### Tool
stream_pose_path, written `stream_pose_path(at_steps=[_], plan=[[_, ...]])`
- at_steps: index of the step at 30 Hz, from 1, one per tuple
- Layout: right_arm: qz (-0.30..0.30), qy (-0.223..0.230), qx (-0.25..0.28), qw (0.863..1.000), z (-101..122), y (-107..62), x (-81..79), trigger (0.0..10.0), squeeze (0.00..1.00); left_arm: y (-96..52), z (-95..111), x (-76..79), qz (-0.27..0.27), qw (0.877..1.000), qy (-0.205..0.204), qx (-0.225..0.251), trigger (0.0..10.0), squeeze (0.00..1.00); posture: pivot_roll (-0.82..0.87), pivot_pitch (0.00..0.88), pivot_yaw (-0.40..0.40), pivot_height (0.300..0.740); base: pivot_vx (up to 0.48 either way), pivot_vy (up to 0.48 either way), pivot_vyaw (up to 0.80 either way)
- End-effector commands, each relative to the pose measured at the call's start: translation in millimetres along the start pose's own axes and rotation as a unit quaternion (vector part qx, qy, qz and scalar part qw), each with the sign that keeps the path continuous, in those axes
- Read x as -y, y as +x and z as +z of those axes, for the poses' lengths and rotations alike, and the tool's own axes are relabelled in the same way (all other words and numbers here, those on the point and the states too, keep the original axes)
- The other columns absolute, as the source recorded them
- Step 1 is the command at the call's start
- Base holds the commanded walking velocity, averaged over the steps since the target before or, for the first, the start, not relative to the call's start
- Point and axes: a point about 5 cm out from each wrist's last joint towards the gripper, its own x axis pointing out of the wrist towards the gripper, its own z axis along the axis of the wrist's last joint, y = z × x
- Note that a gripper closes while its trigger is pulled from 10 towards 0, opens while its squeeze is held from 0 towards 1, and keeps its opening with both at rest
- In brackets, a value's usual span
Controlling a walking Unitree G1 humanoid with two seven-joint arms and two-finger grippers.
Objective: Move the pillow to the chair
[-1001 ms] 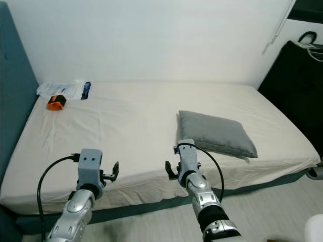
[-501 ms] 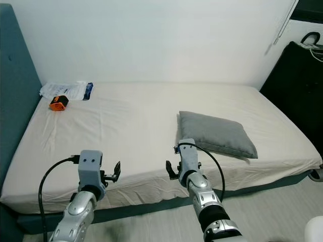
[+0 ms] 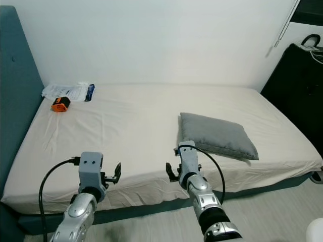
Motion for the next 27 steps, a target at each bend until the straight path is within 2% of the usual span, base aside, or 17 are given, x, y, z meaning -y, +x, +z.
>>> stream_pose_path(at_steps=[1, 10, 15, 27], plan=[[-0.003, -0.006, 0.004, 1.0, 1.4, -0.6, 3.1, 10.0, 0.0, -0.1, 4.4, 5.5, -0.006, 1.0, -0.011, 0.014, 10.0, 0.0, 0.06, 0.0, -0.144, 0.708, 0.405, 0.0, 0.0], [-0.002, -0.007, 0.004, 1.0, 1.7, -0.8, 3.6, 10.0, 0.0, -0.5, 4.6, 4.9, -0.001, 1.0, -0.013, 0.016, 10.0, 0.0, 0.06, 0.0, -0.147, 0.708, 0.395, 0.0, 0.0], [0.0, -0.007, 0.005, 1.0, 2.6, -0.8, 3.8, 10.0, 0.0, -0.3, 5.4, 3.3, 0.009, 0.999, -0.023, 0.02, 10.0, 0.0, 0.06, 0.0, -0.149, 0.708, 0.0, 0.0, 0.0], [0.005, -0.009, 0.003, 1.0, 2.8, -0.2, 2.2, 10.0, 0.0, -1.0, 6.6, 1.9, 0.004, 0.999, -0.014, 0.029, 10.0, 0.0, 0.06, 0.0, -0.149, 0.708, 0.0, 0.0, 0.0]])
